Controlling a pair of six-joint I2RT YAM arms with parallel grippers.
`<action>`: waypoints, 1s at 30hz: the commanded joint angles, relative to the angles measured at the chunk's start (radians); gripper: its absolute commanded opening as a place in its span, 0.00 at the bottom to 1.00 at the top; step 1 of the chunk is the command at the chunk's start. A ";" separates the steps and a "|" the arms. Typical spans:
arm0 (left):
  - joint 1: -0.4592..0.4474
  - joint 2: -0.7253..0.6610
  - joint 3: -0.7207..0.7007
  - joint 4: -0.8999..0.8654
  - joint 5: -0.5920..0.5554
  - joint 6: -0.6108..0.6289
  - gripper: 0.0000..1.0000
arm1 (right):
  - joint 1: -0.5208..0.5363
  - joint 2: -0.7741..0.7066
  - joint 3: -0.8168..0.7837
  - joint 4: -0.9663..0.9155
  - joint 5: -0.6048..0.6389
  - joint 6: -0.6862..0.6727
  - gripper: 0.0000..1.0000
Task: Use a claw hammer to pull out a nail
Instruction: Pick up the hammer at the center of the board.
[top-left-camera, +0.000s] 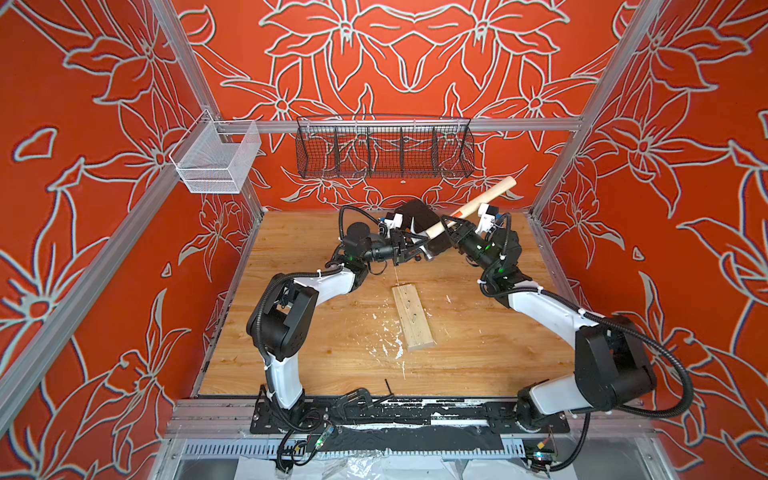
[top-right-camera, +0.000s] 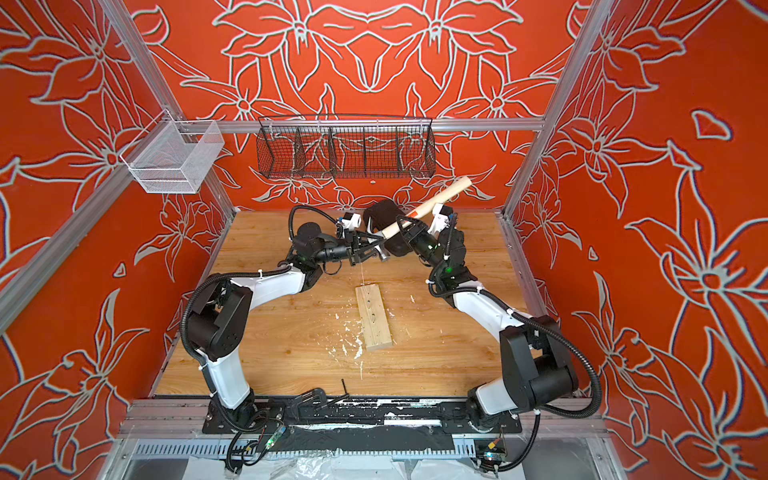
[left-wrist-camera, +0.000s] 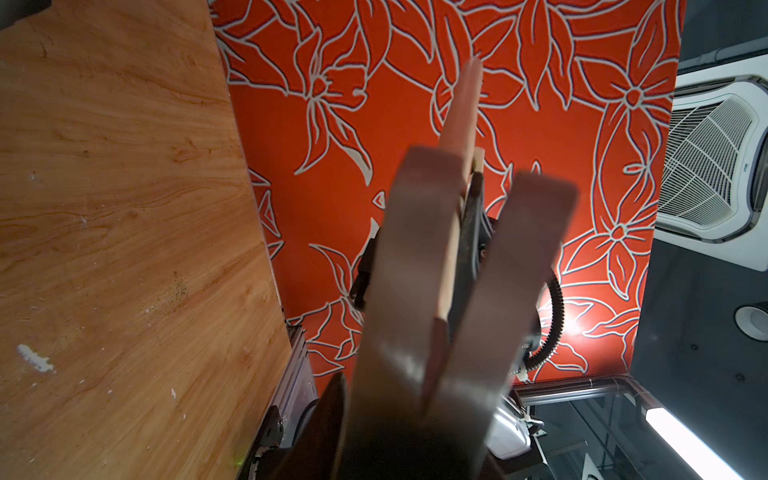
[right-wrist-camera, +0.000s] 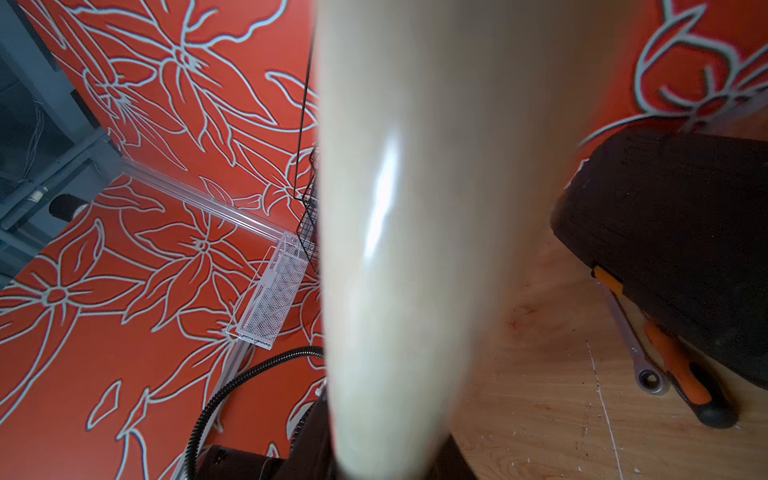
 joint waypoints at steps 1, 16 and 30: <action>0.013 -0.044 0.045 0.075 -0.006 -0.002 0.35 | -0.001 -0.060 -0.020 0.006 -0.022 -0.068 0.00; 0.025 -0.065 0.026 0.076 -0.008 -0.003 0.53 | -0.001 -0.147 -0.044 -0.104 0.021 -0.141 0.00; 0.114 -0.272 0.088 -0.908 -0.125 0.646 0.52 | 0.012 -0.281 -0.039 -0.396 -0.006 -0.321 0.00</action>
